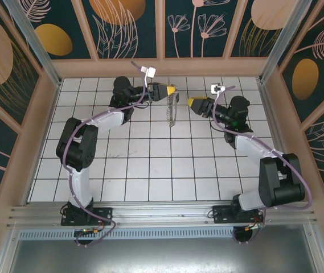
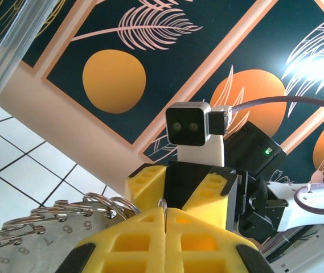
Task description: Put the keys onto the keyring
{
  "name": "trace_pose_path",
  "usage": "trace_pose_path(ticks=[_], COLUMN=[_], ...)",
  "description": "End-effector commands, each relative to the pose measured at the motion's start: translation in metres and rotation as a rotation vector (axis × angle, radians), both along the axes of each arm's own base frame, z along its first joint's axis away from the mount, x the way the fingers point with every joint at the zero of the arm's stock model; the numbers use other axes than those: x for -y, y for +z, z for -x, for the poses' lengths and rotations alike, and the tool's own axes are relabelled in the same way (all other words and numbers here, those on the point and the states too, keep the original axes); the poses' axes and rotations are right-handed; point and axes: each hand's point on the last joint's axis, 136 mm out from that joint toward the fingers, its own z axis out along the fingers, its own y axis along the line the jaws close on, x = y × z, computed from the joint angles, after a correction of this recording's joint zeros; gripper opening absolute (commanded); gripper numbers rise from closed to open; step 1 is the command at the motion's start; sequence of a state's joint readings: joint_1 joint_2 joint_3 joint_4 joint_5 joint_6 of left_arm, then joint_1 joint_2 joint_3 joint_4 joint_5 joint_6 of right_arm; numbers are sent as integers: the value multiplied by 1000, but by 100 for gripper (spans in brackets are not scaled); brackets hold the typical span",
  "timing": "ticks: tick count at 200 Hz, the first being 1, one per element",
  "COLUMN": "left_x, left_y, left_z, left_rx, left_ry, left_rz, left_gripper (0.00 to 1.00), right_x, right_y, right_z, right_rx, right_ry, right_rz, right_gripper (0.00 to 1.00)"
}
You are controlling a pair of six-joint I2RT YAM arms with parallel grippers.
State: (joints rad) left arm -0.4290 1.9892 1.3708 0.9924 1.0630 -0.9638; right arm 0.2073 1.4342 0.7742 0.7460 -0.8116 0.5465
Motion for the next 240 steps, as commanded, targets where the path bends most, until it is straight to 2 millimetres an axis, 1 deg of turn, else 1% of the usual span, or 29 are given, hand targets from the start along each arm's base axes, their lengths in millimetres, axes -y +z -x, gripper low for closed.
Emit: trace_pose_path(ticks=[1, 27, 49, 76, 111, 125, 146, 153, 206, 240], left_x=[0, 3, 6, 9, 10, 10, 10, 10, 10, 9], left_y=[46, 46, 45, 45, 47, 47, 48, 49, 48, 50], left_z=[25, 29, 31, 32, 33, 32, 30, 30, 26, 25], left_rx=[141, 146, 147, 146, 148, 148, 152, 153, 152, 157], left_ry=[-56, -71, -84, -88, -83, -75, -62, -58, -43, -27], left_rz=[49, 35, 27, 26, 28, 27, 24, 25, 26, 31], left_gripper=[0, 0, 0, 0, 0, 0, 0, 0, 0, 0], right_x=[-16, -33, -42, -47, -50, -50, -50, -50, -51, -59], right_y=[4, 8, 13, 20, 18, 16, 13, 11, 8, 6], right_z=[2, 5, 5, 5, 7, 9, 14, 16, 26, 31], right_rx=[99, 132, 159, 180, 176, 173, 170, 165, 162, 159], right_ry=[44, 94, 113, 113, 127, 135, 149, 153, 182, 219], right_rz=[35, 62, 79, 95, 100, 104, 105, 108, 112, 117], right_gripper=[47, 47, 48, 48, 46, 40, 21, 16, 0, 0])
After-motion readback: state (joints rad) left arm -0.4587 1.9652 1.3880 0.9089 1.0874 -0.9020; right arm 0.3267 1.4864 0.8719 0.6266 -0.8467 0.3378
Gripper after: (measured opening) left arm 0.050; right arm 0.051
